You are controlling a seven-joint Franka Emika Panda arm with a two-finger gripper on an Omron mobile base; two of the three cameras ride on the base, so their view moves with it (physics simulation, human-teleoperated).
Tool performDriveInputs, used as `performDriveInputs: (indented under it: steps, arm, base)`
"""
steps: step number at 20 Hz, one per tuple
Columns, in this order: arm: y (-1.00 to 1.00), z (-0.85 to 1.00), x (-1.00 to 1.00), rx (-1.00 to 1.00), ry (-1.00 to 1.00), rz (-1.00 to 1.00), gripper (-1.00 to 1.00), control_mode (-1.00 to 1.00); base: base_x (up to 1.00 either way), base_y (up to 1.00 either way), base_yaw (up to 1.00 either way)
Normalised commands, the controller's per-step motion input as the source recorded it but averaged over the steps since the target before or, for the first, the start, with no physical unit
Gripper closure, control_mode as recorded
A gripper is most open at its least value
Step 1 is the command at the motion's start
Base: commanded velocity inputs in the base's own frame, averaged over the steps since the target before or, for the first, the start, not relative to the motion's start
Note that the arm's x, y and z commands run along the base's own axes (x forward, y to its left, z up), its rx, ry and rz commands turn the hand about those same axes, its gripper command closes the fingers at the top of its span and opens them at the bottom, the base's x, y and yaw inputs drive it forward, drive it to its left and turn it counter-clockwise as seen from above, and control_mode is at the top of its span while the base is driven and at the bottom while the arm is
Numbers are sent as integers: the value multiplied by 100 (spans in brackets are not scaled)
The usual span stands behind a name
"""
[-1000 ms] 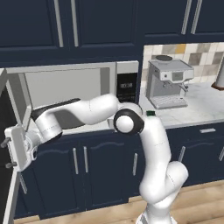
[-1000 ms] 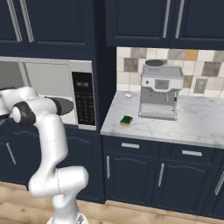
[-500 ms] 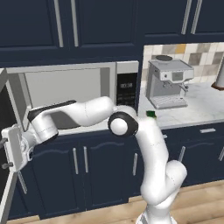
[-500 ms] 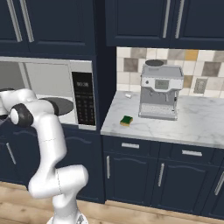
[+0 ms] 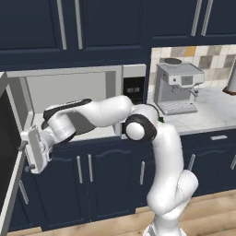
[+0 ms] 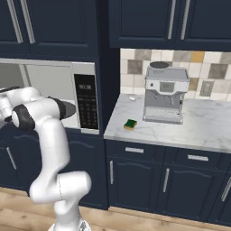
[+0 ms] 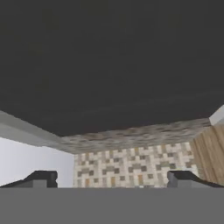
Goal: Place the sponge inside the microwave to prepare for sanitizing.
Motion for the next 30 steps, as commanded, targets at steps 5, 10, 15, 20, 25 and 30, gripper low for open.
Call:
performDriveInputs:
  steps: [5,10,15,20,25,30]
  arm:
    - [-69,16,-8,-11,-24,-6,-100,-100]
    - [-62,10,-1,-13,-19,-20,-100,-100]
    - [-45,6,0,-18,-12,-37,-100,-100]
    - [-42,6,1,-17,-11,-39,-100,-100]
    - [-45,8,1,-16,-9,-37,-100,-100]
    - [-51,6,0,-17,-16,-27,-100,-100]
  base:
    - [0,0,0]
    - [0,0,0]
    - [0,0,0]
    - [0,0,0]
    - [0,0,0]
    - [0,0,0]
